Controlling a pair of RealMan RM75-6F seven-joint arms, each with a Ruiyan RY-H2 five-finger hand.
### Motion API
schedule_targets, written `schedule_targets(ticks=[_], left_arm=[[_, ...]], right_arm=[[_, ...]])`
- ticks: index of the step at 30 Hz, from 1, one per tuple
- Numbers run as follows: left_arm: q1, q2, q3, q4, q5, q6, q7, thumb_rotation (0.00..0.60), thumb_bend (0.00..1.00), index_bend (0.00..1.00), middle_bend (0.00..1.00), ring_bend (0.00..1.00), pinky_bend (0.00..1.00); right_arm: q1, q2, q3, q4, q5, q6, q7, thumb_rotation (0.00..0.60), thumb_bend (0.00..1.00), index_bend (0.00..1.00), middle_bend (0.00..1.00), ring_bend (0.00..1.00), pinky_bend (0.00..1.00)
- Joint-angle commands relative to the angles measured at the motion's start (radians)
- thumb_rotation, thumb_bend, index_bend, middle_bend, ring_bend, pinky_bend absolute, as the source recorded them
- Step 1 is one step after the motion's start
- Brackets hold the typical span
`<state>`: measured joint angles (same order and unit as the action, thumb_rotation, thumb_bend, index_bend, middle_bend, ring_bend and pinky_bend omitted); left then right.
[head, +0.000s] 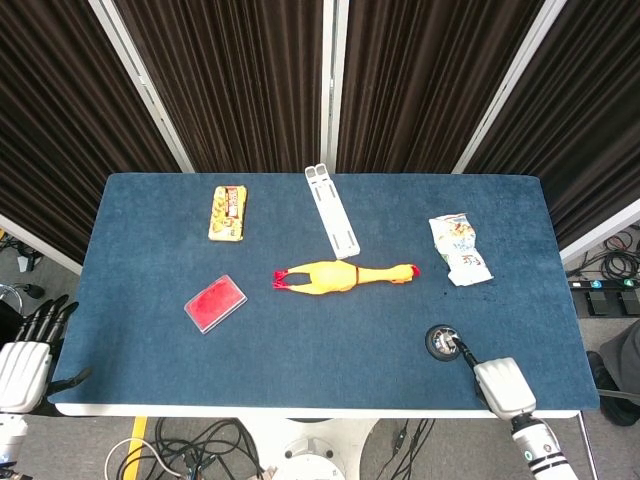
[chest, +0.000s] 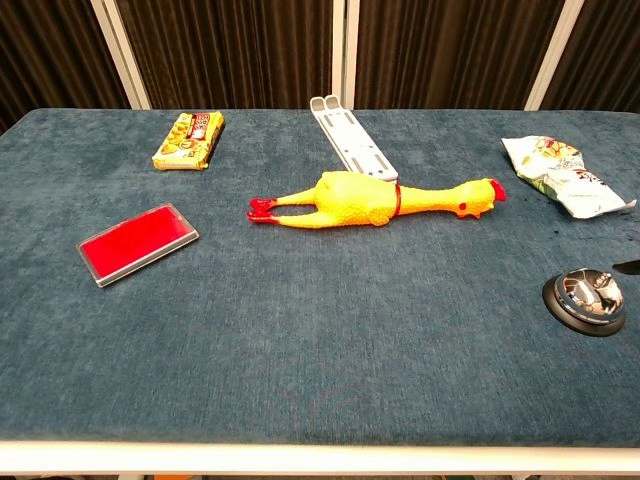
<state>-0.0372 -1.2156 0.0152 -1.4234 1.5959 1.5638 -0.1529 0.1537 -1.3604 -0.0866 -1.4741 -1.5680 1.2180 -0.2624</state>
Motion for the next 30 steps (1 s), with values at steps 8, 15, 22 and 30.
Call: schedule_targets(ticks=[8, 15, 22, 30], left_arm=[[0.0, -0.002, -0.001, 0.009, -0.003, -0.001, -0.011, 0.6, 0.12, 0.1, 0.03, 0.0, 0.15], [-0.002, -0.003, -0.002, 0.012, -0.007, -0.008, -0.017, 0.6, 0.12, 0.1, 0.03, 0.0, 0.15], [0.0, -0.003, -0.002, 0.017, -0.008, -0.006, -0.023, 0.6, 0.12, 0.1, 0.03, 0.0, 0.15], [-0.001, -0.005, -0.001, 0.018, -0.004, -0.005, -0.021, 0.6, 0.12, 0.1, 0.03, 0.0, 0.15]], right_arm=[[0.006, -0.008, 0.003, -0.006, 0.019, -0.01, -0.019, 0.6, 1.0, 0.0, 0.91, 0.85, 0.77], [0.008, -0.009, 0.004, -0.009, 0.054, -0.034, -0.037, 0.6, 1.0, 0.0, 0.91, 0.85, 0.77], [0.021, -0.004, 0.008, -0.025, 0.097, -0.078, -0.042, 0.6, 1.0, 0.0, 0.91, 0.85, 0.77], [0.01, 0.008, 0.013, -0.037, 0.036, 0.011, -0.009, 0.6, 1.0, 0.0, 0.91, 0.85, 0.77]])
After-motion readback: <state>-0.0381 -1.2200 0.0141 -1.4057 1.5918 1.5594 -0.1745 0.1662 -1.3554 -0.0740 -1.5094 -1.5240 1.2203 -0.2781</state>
